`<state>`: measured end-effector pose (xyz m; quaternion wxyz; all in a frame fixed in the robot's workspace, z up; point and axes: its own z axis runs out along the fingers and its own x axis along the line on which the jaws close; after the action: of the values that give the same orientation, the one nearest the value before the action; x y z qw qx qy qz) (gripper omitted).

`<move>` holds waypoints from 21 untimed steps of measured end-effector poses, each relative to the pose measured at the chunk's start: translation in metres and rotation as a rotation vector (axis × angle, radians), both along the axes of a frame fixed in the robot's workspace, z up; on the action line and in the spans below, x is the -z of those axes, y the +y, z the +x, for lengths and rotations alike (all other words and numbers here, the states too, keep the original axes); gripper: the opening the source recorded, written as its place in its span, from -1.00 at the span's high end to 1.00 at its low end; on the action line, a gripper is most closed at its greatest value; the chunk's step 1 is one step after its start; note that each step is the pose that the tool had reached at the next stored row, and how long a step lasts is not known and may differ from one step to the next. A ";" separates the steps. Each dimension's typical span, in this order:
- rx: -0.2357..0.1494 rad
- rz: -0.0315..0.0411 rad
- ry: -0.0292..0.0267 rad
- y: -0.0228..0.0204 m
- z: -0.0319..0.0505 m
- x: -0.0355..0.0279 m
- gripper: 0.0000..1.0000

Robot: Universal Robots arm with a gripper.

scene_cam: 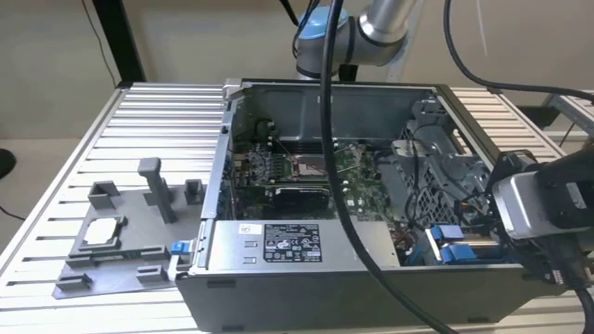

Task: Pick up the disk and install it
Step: 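Insert the second disk wire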

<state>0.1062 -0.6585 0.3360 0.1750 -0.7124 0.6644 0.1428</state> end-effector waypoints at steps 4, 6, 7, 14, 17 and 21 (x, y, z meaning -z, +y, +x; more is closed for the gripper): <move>0.000 0.0204 0.0000 -0.0021 0.0079 -0.0001 1.00; 0.000 0.0321 0.0000 -0.0031 0.0119 -0.0001 1.00; 0.000 0.0371 0.0000 -0.0038 0.0139 0.0000 1.00; 0.000 0.0612 0.0000 -0.0093 0.0323 -0.0001 1.00; 0.000 0.0711 0.0000 -0.0120 0.0412 0.0000 -1.00; 0.000 0.0843 0.0000 -0.0156 0.0522 0.0000 -1.00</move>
<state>0.1585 -0.6741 0.3360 0.2048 -0.7044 0.6578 0.1707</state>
